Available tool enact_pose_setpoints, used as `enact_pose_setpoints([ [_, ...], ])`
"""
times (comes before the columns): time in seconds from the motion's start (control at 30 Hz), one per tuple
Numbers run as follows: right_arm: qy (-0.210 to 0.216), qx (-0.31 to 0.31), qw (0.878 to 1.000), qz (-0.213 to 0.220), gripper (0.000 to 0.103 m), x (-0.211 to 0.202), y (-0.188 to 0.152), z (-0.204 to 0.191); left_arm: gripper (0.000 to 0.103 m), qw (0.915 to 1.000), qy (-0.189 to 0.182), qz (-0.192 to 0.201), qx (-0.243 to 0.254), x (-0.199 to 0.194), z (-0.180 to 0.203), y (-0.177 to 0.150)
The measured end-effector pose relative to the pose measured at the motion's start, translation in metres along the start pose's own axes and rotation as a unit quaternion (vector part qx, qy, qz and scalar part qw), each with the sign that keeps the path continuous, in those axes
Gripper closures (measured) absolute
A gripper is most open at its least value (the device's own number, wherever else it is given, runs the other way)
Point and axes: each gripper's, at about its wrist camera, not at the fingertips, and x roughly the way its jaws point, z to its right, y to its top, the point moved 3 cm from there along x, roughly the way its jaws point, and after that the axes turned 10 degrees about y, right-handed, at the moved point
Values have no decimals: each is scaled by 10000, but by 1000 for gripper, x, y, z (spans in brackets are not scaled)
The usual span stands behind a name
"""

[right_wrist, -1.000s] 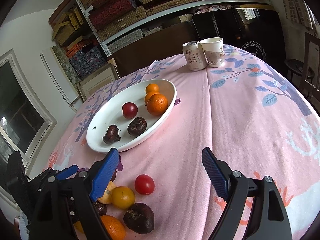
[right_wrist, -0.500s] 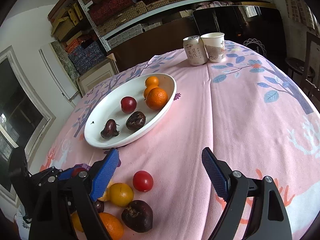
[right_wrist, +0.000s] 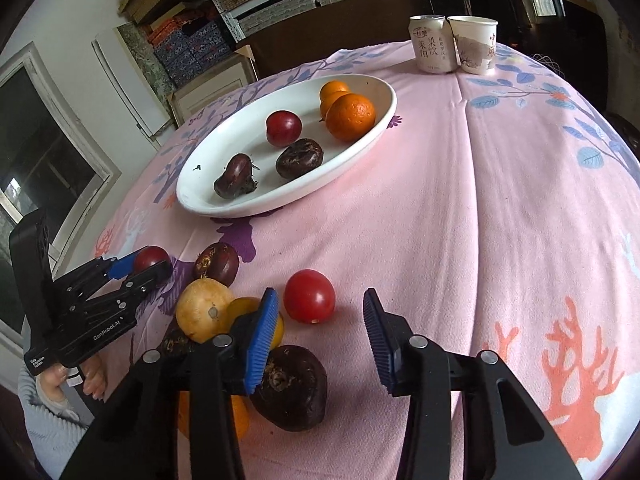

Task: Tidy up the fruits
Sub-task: 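Grasp a red plum with the left tool while the right tool places a red tomato on the plate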

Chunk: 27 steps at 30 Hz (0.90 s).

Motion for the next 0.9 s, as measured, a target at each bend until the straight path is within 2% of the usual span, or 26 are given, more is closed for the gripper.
enact_pose_setpoints([
  [0.1, 150, 108, 9998, -46, 60, 5, 1, 2, 63, 10000, 4, -10, 9, 1, 1, 0],
  [0.23, 328, 86, 9994, -108, 75, 12, 0, -2, 63, 9999, -84, -49, -111, 4, -2, 2],
  [0.43, 287, 135, 9993, 181, 76, 2, 3, 1, 63, 9988, -309, -32, -370, 1, -7, 3],
  [0.53, 312, 100, 9986, 404, 76, -8, 6, 0, 63, 9985, -304, 241, -392, -13, -6, 7],
  [0.7, 223, -109, 9952, 949, 76, -28, 27, -9, 63, 9952, -475, 594, -613, -33, -9, 39],
  [0.8, 244, -128, 9956, 896, 76, -23, 55, -19, 63, 9954, -380, 569, -665, -22, -9, 69],
  [0.9, 224, -251, 9965, 760, 76, 0, 79, -31, 63, 9948, -313, 485, -844, -2, -9, 91],
])
